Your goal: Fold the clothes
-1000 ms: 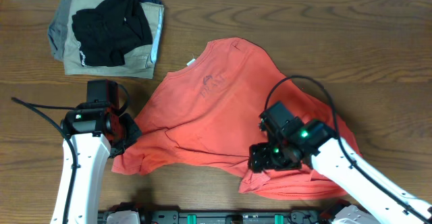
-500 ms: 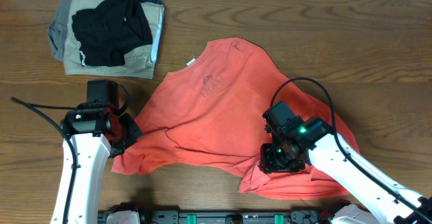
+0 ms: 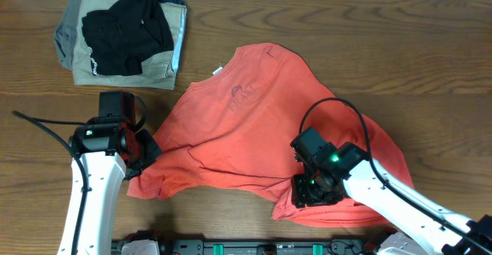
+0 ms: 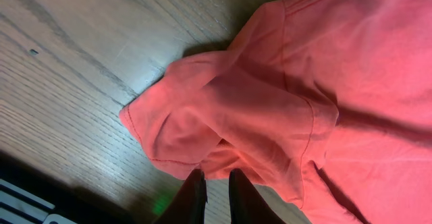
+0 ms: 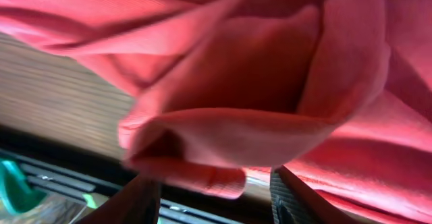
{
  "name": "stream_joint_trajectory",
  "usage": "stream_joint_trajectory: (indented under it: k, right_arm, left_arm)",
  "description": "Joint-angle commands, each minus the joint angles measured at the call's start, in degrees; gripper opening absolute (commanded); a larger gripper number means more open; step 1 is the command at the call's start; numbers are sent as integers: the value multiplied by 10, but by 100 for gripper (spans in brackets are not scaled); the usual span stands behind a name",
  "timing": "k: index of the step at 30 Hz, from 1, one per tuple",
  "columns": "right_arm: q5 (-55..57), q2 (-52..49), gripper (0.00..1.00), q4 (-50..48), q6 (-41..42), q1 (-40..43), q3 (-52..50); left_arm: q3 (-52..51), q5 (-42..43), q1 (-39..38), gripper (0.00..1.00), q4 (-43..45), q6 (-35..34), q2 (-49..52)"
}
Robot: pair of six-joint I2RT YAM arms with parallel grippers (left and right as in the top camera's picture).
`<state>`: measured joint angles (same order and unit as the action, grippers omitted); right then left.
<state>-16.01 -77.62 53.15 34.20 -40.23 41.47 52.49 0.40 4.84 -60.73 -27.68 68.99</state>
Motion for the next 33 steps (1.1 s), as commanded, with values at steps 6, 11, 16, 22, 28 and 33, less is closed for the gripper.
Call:
stream_joint_trajectory:
  k: [6,11,16,22,28,33]
  right_arm:
    - [6,-6,36,-28,16,-6,-8]
    - [6,-11,36,-41,16,-9,-10]
    - [8,-12,25,-58,16,-11,-19]
    - [8,-12,1,-62,16,-10,-18]
    - [3,-4,1,-25,12,1,13]
    - [15,27,1,70,-22,38,91]
  left_arm:
    - [-2,-11,3,15,-3,-5,-1]
    - [-2,-11,3,15,-3,-5,-1]
    - [-2,-11,3,15,-3,-5,-1]
    - [-2,-11,3,15,-3,-5,-1]
    - [2,9,3,8,-7,-5,-2]
    - [37,65,3,6,-23,32,-4]
